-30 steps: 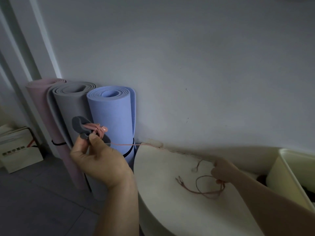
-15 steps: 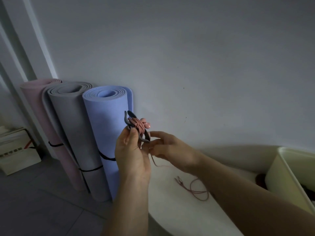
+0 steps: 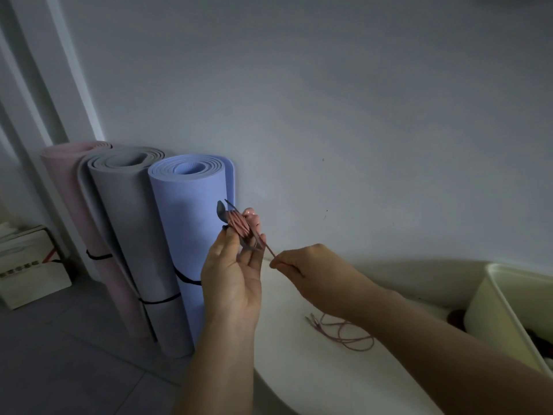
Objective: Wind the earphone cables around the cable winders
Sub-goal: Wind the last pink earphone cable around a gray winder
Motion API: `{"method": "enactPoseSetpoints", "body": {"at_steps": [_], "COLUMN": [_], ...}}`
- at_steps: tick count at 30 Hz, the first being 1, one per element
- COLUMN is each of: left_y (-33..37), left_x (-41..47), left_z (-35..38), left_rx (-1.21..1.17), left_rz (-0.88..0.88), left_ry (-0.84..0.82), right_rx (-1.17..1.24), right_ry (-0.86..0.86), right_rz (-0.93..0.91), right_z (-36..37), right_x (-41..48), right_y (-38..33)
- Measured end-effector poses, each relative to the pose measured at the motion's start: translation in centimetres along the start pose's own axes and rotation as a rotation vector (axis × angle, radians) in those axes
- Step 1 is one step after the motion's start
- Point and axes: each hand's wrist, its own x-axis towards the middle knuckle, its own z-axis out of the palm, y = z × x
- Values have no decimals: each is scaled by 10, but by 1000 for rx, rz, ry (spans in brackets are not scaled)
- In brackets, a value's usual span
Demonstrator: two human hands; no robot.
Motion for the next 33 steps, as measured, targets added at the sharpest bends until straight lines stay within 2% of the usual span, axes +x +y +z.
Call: {"method": "enactPoseSetpoints", "body": {"at_steps": [3, 8, 16, 24, 33], "left_y": [-2, -7, -6, -10, -10], "left_x": [-4, -7, -12, -22, -15], "left_z": [3, 4, 6, 13, 6], "left_rx": [-21, 87, 257, 395, 154], "left_rz": [-105, -170, -113, -91, -292], "left_ry": [-27, -41, -63, -134, -61], "right_rx": [-109, -224, -312, -249, -239], "right_ry": [12, -49, -115, -94, -110], "right_rz": [47, -47, -123, -96, -82], "right_z": [6, 12, -21, -53, -48], "right_x": [-4, -7, -14, -22, -26], "right_y": [15, 10, 6, -8, -13]}}
